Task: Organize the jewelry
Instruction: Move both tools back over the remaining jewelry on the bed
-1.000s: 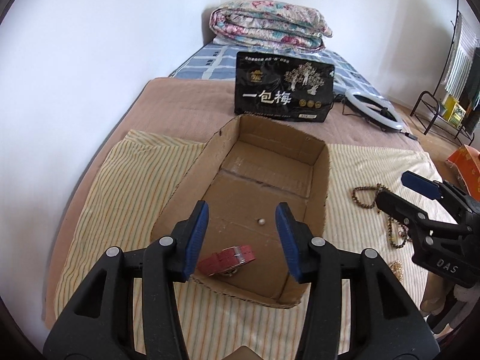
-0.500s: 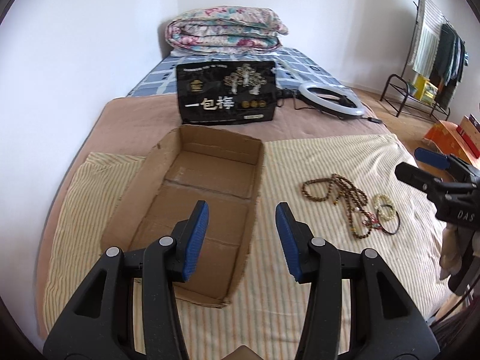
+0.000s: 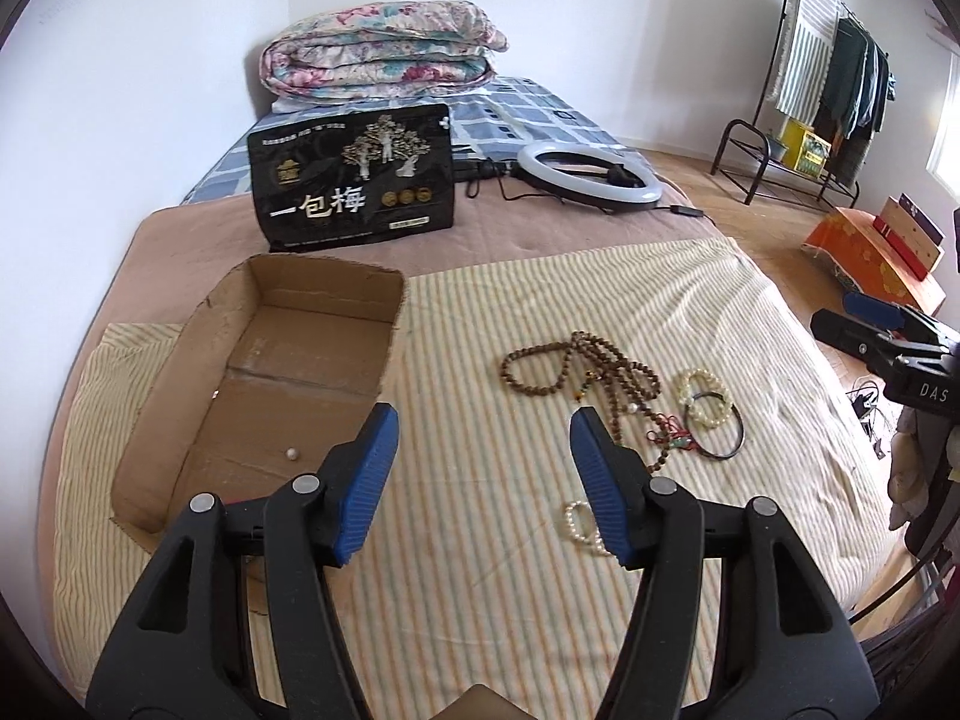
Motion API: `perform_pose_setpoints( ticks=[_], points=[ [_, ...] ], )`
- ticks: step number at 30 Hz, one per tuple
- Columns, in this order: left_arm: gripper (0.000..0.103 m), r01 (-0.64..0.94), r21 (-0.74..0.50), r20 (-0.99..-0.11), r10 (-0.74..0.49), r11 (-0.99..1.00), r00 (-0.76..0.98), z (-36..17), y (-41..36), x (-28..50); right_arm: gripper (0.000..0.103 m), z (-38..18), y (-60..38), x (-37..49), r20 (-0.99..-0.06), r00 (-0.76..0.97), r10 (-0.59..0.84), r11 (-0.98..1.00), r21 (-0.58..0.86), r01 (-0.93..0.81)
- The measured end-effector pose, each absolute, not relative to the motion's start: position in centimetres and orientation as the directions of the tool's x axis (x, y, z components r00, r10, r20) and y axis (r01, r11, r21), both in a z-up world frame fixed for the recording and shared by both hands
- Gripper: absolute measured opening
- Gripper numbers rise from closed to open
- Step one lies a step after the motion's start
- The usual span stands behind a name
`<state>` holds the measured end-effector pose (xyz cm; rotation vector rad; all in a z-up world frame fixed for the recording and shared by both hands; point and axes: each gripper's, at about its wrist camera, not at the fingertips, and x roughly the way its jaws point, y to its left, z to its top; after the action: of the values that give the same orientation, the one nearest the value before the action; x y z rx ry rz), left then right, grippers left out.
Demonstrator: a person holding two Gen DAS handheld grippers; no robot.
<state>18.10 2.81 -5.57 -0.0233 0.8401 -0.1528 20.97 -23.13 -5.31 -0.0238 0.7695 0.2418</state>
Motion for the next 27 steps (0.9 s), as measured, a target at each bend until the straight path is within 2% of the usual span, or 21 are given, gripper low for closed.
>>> perform_pose_setpoints(
  ticks=[14, 19, 21, 27],
  points=[
    [0.061, 0.173, -0.122, -0.761, -0.204, 0.977, 0.616, -6.9, -1.4, 22.0, 0.098, -9.4, -27.0, 23.3, -0.78, 0.604, 0.164, 0.983, 0.082, -0.162],
    [0.061, 0.157, -0.179, -0.786, -0.237, 0.971, 0.57, -7.9, -2.1, 24.9, 0.096, -10.4, -26.7, 24.3, -0.8, 0.58, 0.156, 0.981, 0.059, -0.183],
    [0.07, 0.15, -0.197, -0.8, -0.247, 0.969, 0.547, -8.5, -2.2, 26.2, 0.096, -10.5, -26.6, 24.5, -0.801, 0.578, 0.157, 0.98, 0.054, -0.192],
    [0.071, 0.092, -0.256, -0.841, -0.269, 0.962, 0.469, -11.3, -1.8, 30.3, 0.096, -11.0, -26.4, 24.9, -0.803, 0.573, 0.16, 0.979, 0.053, -0.199]
  ],
)
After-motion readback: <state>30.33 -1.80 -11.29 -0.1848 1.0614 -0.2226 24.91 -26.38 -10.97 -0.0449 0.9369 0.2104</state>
